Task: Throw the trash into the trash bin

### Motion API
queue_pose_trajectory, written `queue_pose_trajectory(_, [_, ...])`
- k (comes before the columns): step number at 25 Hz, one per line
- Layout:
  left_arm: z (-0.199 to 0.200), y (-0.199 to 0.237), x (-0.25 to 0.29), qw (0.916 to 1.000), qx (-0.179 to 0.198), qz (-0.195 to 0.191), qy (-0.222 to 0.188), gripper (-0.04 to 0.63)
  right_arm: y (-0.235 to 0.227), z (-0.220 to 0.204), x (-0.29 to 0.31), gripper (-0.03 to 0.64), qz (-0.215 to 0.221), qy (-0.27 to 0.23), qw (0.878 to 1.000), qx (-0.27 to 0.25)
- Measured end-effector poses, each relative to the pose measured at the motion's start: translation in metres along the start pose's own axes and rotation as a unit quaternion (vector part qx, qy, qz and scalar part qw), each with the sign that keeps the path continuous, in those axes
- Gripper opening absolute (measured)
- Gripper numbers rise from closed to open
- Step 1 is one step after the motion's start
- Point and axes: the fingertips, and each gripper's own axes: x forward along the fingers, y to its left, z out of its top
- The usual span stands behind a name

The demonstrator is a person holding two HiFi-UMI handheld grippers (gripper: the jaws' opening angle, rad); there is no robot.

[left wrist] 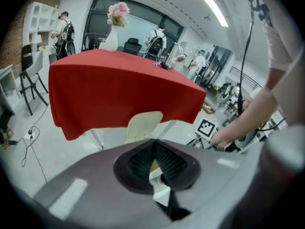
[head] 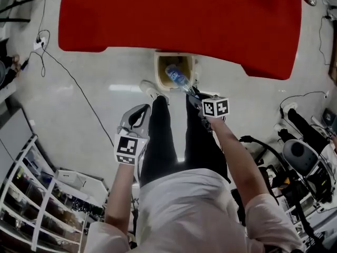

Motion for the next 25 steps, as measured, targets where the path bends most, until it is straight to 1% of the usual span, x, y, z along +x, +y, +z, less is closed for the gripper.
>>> queue_pose_trajectory(3, [-0.012, 0.006, 0.009, 1.0, -0.006, -0.002, 0.003, 0.005, -0.019, -0.006, 0.029, 0.152, -0.049, 0.029, 0.998, -0.042])
queue_pose_trajectory(5, [-0.02, 0.007, 0.015, 0.9999, -0.008, -0.006, 0.007, 0.005, -0.031, -0.01, 0.046, 0.152, -0.076, 0.044, 0.994, -0.059])
queue_pose_trajectory(8, [-0.03, 0.008, 0.023, 0.9998, -0.011, -0.011, 0.011, 0.005, -0.045, -0.011, 0.064, 0.153, -0.105, 0.054, 0.99, -0.077])
queue_pose_trajectory(10, [-0.035, 0.009, 0.028, 0.9997, -0.014, -0.014, 0.013, 0.005, -0.054, -0.008, 0.074, 0.153, -0.117, 0.056, 0.988, -0.079])
queue_pose_trajectory(16, [-0.048, 0.013, 0.031, 0.9994, -0.026, -0.016, 0.018, 0.005, -0.062, -0.004, 0.088, 0.156, -0.135, 0.055, 0.986, -0.076])
queue_pose_trajectory(20, [-0.053, 0.014, 0.032, 0.9992, -0.033, -0.015, 0.016, 0.005, -0.06, -0.003, 0.089, 0.159, -0.134, 0.062, 0.984, -0.097])
queue_pose_trajectory(22, [-0.053, 0.011, 0.032, 0.9991, -0.037, -0.014, 0.015, 0.005, -0.058, -0.003, 0.086, 0.181, -0.131, 0.065, 0.983, -0.109])
queue_pose_trajectory(25, [-0.054, 0.01, 0.03, 0.9991, -0.039, -0.013, 0.014, 0.005, -0.053, -0.004, 0.082, 0.181, -0.124, 0.072, 0.983, -0.118])
